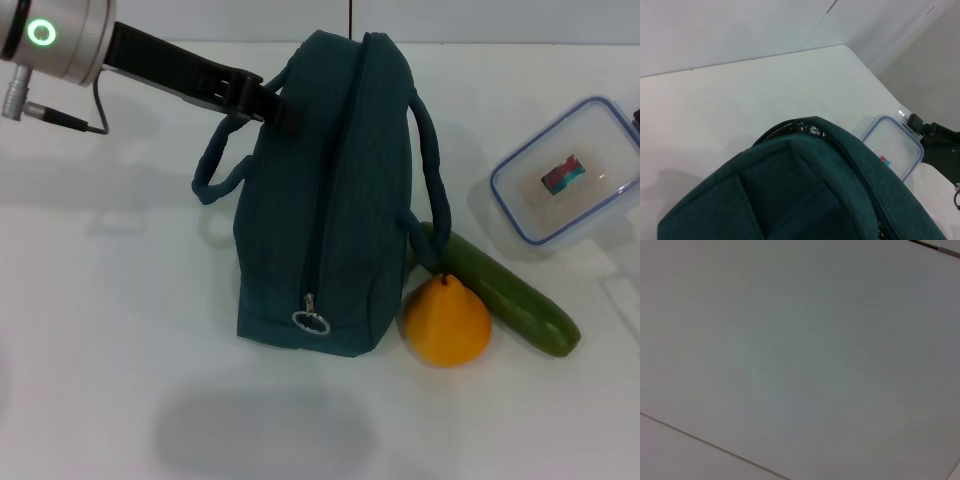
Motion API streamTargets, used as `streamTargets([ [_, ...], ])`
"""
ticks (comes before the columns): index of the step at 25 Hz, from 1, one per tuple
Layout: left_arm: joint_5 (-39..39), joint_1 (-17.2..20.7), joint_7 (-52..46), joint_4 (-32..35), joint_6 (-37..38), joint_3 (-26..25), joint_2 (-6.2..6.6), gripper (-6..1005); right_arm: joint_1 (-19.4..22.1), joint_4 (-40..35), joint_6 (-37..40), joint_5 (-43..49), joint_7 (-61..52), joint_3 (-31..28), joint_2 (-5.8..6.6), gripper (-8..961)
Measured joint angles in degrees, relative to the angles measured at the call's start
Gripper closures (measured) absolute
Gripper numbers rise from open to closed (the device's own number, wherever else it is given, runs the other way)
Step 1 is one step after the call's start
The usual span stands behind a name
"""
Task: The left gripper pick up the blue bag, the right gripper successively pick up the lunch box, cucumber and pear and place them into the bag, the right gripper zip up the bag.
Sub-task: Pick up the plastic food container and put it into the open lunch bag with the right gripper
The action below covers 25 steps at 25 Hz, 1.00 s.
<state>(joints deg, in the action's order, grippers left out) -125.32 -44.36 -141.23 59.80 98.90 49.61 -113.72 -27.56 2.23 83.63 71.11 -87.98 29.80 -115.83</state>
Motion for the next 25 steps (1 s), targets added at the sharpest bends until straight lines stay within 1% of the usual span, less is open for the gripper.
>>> streamTargets([
  [6, -1.8, -1.1, -0.1, 0.0, 0.0, 0.1, 0.0, 960, -0.1, -0.6, 1.2, -0.2, 0.0, 0.0, 0.06, 857],
  [11, -4.8, -2.9, -0.6, 0.0, 0.0, 0.1, 0.03, 960, -0.8, -1.6, 4.8, -1.7, 0.0, -0.1, 0.0, 857],
  [25, -5.3, -4.9, -0.9, -0.2, -0.2, 0.6, -0.43, 960, -3.6, -2.9, 12.1, -4.4, 0.0, -0.1, -0.07, 858],
])
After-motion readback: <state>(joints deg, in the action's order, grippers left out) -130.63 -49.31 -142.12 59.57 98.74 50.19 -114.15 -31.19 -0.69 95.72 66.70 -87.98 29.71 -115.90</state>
